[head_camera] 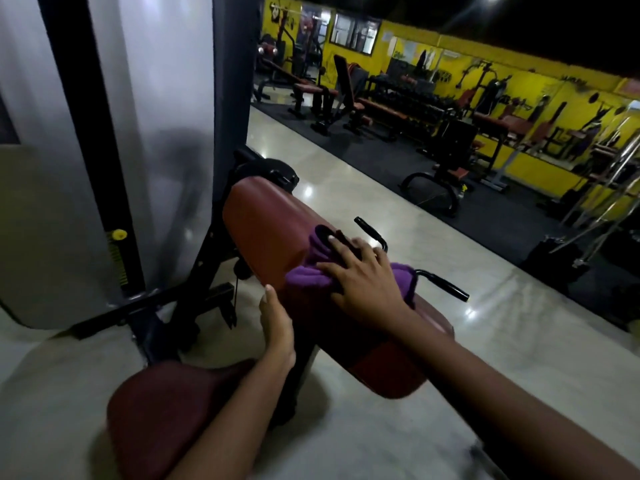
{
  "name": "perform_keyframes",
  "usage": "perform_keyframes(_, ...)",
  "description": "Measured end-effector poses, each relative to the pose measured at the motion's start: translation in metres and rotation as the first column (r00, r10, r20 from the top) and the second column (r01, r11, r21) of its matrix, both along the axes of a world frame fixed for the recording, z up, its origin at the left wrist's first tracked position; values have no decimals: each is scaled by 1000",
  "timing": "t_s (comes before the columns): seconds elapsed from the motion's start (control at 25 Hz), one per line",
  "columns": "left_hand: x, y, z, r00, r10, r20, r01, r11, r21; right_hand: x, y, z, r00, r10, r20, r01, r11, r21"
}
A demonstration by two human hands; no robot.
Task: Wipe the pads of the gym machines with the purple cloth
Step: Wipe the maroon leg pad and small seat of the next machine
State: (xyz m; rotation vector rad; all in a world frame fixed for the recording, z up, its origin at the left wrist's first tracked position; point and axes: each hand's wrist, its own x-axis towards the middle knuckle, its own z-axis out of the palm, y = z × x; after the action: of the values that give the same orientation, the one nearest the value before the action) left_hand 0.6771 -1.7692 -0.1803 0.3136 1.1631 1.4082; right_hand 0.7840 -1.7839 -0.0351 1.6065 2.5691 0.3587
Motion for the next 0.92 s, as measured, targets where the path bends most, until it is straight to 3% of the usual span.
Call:
perform_keyframes(0.16, 42, 6, -4, 976, 210, 57, -201, 972, -125, 58, -17, -41, 977, 112, 182, -120, 992, 30)
perform_keyframes(0.32, 52, 12, 8, 928, 355, 109, -328, 922, -207, 62, 8, -41, 985, 162, 53, -164, 986, 25)
perform_keyframes(0.4, 53, 21, 5, 915, 401, 47, -378, 892, -247, 48, 36, -38, 981, 194, 2, -194, 981, 3)
perform_keyframes(0.52, 54, 24, 2, 908, 408, -94, -419, 879, -228, 23, 81, -37, 963, 267, -46, -267, 964, -9)
perform_keyframes(0.72, 60, 18, 3, 913, 380, -148, -406, 879, -248, -11, 137, -29, 958, 235, -165, -255, 961, -112)
perform_keyframes(0.92, 24, 59, -38, 947, 320, 16, -314, 937, -155, 28, 93, -39, 924, 372, -85, -374, 927, -14)
